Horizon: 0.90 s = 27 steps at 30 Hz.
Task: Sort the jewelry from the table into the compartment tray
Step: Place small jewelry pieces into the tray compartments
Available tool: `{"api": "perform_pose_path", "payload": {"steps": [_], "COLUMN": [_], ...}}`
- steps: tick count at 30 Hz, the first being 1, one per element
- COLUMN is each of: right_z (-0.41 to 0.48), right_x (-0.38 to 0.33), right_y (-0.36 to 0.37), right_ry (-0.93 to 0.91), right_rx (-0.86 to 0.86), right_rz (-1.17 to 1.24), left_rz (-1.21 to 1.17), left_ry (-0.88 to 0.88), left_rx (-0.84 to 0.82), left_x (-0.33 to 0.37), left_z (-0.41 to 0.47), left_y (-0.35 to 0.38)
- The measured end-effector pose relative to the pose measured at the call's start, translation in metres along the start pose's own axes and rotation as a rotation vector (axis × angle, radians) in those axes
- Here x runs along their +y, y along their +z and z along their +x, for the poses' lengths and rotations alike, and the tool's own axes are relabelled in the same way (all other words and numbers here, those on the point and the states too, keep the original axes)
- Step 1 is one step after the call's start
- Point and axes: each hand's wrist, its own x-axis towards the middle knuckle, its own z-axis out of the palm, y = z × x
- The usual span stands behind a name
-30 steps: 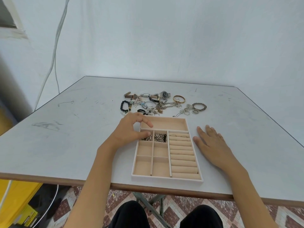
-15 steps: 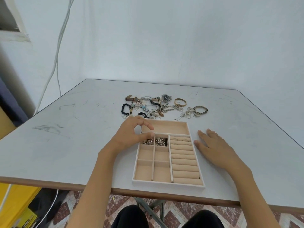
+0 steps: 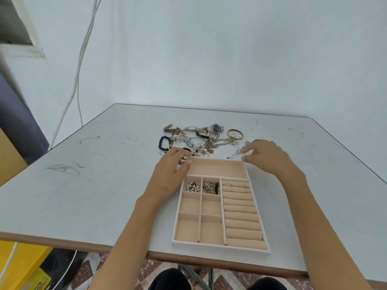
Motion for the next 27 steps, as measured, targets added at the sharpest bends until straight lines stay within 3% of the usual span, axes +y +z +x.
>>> {"api": "perform_pose_path", "payload": {"steps": [5,9,13,18,22,27], "right_z": [0.029,0.052,0.063,0.065,0.067,0.067], "right_x": [-0.035,-0.054,-0.058,-0.053,-0.054,-0.052], "right_y": [0.016,0.030,0.042,0.051,0.057,0.055], "right_ry": [-0.133,-0.149,-0.138,-0.126,-0.108,-0.090], "right_rx": [0.041,-0.037,-0.050,0.030,0.041,-0.003], "right_rz": [0.029,0.022,0.002,0.031,0.010,0.065], "left_rz": [-0.089,-0.046,0.098,0.448,0.605,0.585], "left_ry": [-0.083,-0.110,-0.085,-0.068,-0.027,-0.037], "left_rx": [0.085,0.073,-0.072,-0.293,-0.295,-0.306], "left_x": [-0.002,0.001,0.011,0.021,0.026,0.020], "left_z": [0.013,0.028,0.056,0.087,0.095,0.096], "left_y": [0.002,0.007,0.012,0.017,0.022,0.024]}}
